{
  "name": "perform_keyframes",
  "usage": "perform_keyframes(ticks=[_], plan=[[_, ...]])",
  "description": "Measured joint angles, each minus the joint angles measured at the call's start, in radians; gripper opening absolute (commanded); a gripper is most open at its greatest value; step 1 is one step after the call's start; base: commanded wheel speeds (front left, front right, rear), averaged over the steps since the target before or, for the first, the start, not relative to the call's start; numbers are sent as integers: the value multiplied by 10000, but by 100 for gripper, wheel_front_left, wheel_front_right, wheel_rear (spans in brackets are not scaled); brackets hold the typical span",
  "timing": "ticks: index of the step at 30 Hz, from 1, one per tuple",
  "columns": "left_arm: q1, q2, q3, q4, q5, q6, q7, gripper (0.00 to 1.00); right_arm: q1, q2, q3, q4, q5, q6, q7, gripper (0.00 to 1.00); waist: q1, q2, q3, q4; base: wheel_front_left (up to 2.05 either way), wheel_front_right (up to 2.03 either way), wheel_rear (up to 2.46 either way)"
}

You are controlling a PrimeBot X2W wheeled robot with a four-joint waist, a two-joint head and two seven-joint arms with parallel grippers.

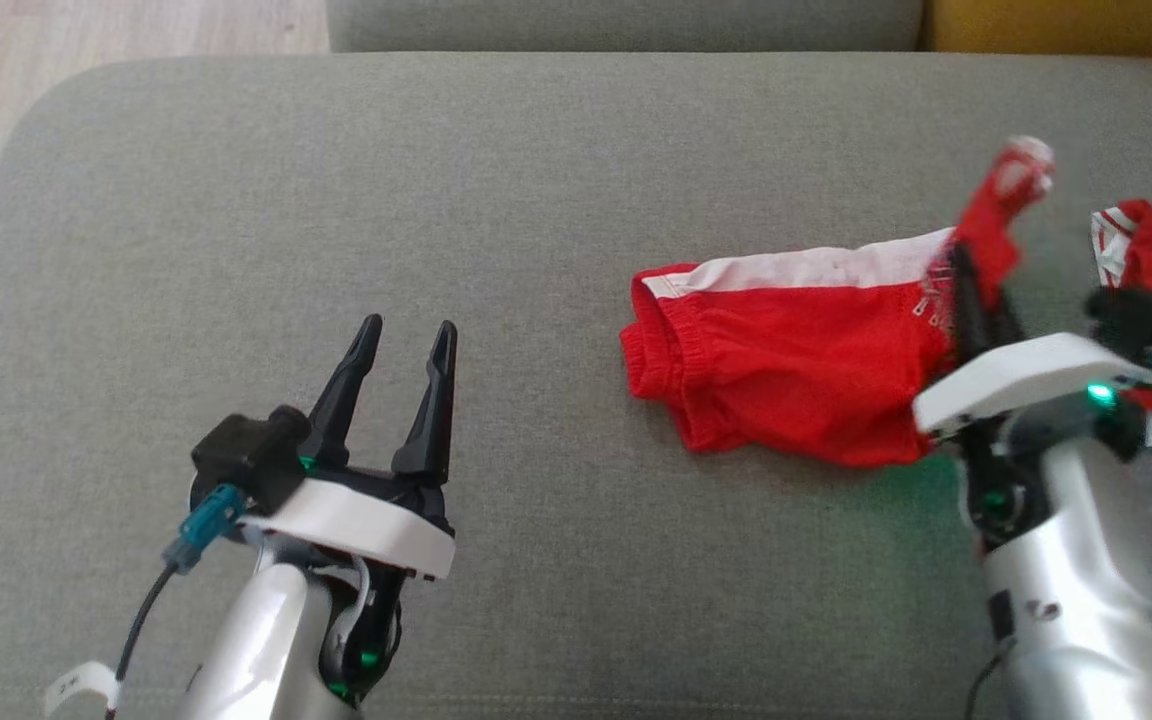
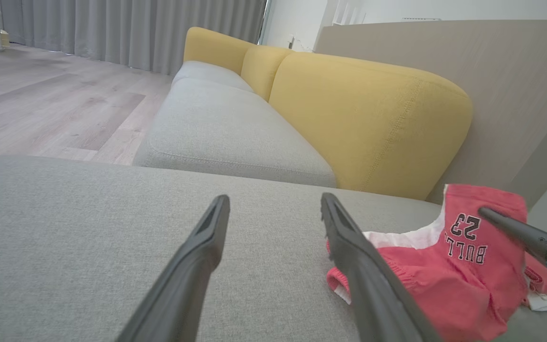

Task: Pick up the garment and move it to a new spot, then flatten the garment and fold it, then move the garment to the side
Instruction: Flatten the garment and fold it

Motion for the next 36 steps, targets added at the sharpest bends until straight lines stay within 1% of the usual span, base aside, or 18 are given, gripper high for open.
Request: perform_keyframes(ticks=[4,8,11,19,25,26,27,33,36], plan=[[14,0,6,19,-2,-2,0,100,257,2,1302,-405,426,0,-44,0,0,0,-87,125,0,0,0],[44,0,25,42,-8,6,0,100,554,-4,2293,-704,1229,0,-38,0,0,0,-178,232,0,0,0],[230,2,240,42,-169,33,0,100,740,-6,2989,-838,1346,0,-8,0,0,0,-241,309,0,0,0],[412,4,293,111,-165,46,0,100,864,-63,4000,-917,1684,0,17,0,0,0,-263,501,0,0,0],[411,4,268,109,-165,46,0,100,863,-428,4823,-761,1680,0,46,0,0,0,-178,590,0,0,0],[411,4,267,111,-165,48,0,100,864,-500,4964,-685,1645,0,81,27,0,0,-160,596,0,0,0],[411,4,267,111,-165,69,0,100,863,-564,5068,-640,1597,0,75,100,0,0,-146,595,0,0,0],[410,4,268,163,-165,71,0,100,819,-807,6086,-625,1369,0,-117,100,0,0,-101,547,0,0,0],[406,4,257,169,-165,71,0,100,780,-955,6514,-311,1133,0,-134,100,0,0,-85,526,0,0,0]])
